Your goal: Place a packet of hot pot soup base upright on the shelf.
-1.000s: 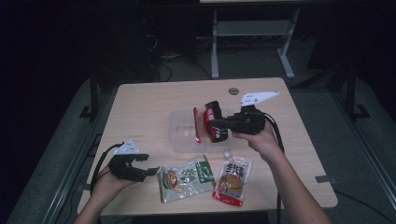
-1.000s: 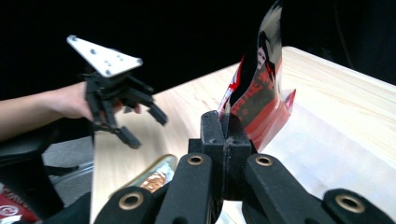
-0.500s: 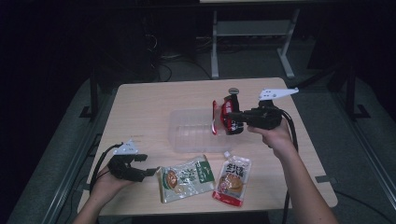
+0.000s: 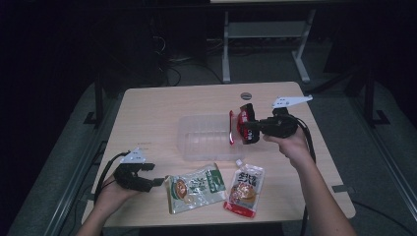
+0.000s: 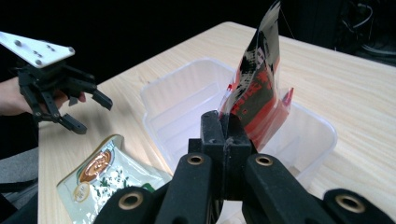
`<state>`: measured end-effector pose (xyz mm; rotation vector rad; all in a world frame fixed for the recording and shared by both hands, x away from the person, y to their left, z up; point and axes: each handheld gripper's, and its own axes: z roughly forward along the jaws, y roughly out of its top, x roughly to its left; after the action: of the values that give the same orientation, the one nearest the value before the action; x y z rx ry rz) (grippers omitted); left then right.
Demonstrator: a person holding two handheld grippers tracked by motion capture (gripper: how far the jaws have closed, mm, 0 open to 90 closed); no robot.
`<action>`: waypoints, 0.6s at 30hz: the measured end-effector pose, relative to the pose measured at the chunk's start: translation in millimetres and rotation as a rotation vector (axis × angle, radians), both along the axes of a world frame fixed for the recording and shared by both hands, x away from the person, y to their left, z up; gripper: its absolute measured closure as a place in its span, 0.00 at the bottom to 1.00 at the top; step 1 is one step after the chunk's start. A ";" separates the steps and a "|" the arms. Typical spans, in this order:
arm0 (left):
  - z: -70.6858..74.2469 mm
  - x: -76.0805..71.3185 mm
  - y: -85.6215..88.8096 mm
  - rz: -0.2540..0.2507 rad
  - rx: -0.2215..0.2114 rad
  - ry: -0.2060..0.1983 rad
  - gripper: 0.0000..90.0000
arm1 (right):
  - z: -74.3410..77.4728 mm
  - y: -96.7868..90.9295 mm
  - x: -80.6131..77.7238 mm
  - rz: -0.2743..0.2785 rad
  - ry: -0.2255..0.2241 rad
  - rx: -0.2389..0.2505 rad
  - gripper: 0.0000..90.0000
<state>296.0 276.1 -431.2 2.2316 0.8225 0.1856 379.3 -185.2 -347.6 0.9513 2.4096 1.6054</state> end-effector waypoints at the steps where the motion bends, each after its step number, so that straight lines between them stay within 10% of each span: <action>1: -0.1 0.1 0.2 -0.001 0.001 0.000 0.31 | -1.3 0.2 0.8 0.000 -0.001 -0.006 1.00; 18: -2.0 0.0 -2.7 -0.019 0.019 0.017 0.31 | -7.5 6.7 4.6 -0.007 0.036 -0.001 1.00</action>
<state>296.0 273.4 -433.2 2.2613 0.8110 0.1668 383.9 -178.4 -355.1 0.9962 2.4276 1.5986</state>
